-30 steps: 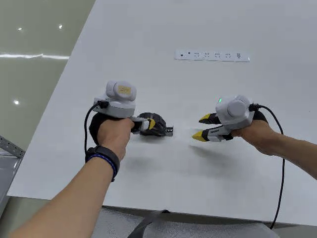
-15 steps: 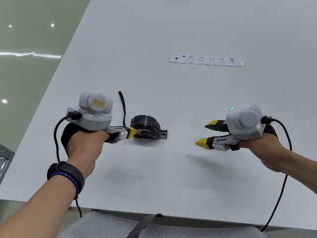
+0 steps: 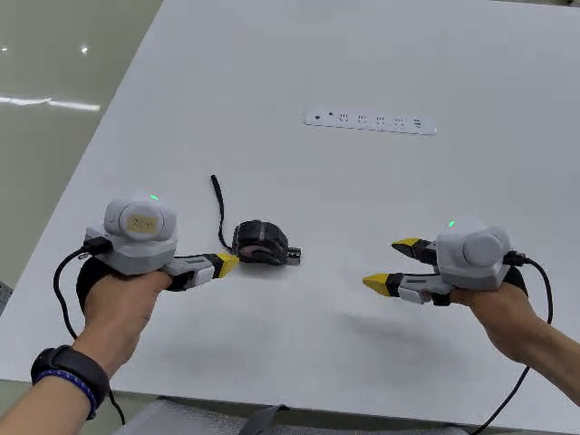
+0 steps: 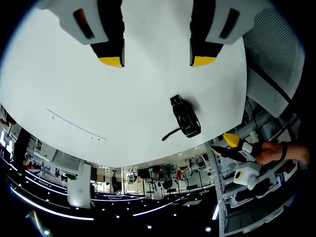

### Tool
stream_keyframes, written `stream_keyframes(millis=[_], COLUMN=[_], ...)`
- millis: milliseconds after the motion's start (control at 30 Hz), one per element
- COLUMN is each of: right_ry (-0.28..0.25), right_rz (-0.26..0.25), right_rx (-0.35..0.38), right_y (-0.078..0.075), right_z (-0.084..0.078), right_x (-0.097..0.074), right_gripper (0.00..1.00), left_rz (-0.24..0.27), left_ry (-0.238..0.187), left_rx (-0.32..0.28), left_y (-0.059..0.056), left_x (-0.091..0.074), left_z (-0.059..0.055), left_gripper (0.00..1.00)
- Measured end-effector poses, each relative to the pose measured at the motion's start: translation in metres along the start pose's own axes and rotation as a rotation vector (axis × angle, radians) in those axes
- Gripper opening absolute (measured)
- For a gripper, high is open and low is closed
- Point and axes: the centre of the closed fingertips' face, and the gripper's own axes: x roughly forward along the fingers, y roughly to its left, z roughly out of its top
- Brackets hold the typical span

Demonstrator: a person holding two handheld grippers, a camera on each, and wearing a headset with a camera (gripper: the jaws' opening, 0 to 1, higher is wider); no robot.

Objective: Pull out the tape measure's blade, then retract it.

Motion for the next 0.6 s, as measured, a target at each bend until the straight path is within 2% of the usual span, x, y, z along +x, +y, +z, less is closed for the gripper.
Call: stream_keyframes(millis=[367,600], right_ry=[-0.034,-0.058], right_rz=[-0.065,-0.098], right_rx=[0.110,0.163], right_y=[-0.006,0.003], right_z=[-0.015,-0.015], right_x=[-0.028,-0.042], right_gripper=[0.61,0.64], left_rz=[-0.030,-0.049], left_ry=[-0.026,-0.039], left_rx=[-0.018,-0.021], left_y=[-0.010,-0.015], left_x=[-0.008,-0.012], left_z=[-0.009,-0.009], left_gripper=[0.71,0.74])
